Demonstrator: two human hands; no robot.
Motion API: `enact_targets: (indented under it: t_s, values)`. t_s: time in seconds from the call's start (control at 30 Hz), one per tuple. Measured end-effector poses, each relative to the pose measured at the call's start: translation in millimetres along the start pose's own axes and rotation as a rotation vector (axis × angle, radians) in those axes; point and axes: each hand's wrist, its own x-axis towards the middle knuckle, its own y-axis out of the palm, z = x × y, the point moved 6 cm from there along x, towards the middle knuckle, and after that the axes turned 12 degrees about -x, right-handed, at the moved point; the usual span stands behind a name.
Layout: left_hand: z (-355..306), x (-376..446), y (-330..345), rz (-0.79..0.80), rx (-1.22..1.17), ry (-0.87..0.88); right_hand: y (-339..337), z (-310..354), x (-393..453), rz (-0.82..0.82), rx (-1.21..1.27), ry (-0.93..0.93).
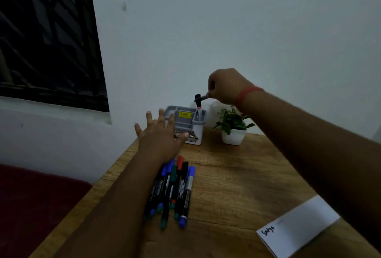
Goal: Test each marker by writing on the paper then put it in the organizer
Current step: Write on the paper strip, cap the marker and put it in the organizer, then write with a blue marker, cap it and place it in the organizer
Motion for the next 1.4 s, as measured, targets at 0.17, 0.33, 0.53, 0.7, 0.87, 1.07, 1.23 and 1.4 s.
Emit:
enact_targets:
  t_s: [0.17,0.33,0.53,0.7,0.87,1.07,1.23,1.4]
  values:
    - [-9.0,2.8,-0.4,-0.038,0.072,0.053,5.2,6.8,41.5,0.171,-0.252,-0.055]
    - [-12.8,2.5,1.7,-0.044,0.096,0.071,29.7,24.9,65.5,0.343,-0.351,-0.104]
    - [-17.0,4.2,2.7,-0.047,0.104,0.068,45.3,37.6,85.3,0.369,-0.368,-0.092]
    - [-16.4,3.5,0.9,-0.047,0.09,0.062,45.3,31.4,78.0,0.251,-0.295,-0.068]
    - [-15.9,3.3,0.1,-0.041,0.067,0.055,14.5,26.0,55.1,-0.27,-0.091,-0.109]
    - [-16.5,4.8,-0.1,-0.009,0.049,0.039,17.1,45.4,-69.9,-0.471,0.221,-0.352]
    - [-15.4,4.2,1.8,0.008,0.022,0.025,74.9,71.1,-156.0,-0.23,0.125,-0.737]
    - [-22.1,1.3,-0.9,0.002,0.029,0.043,105.8,73.8,-160.0,-0.132,0.041,-0.826]
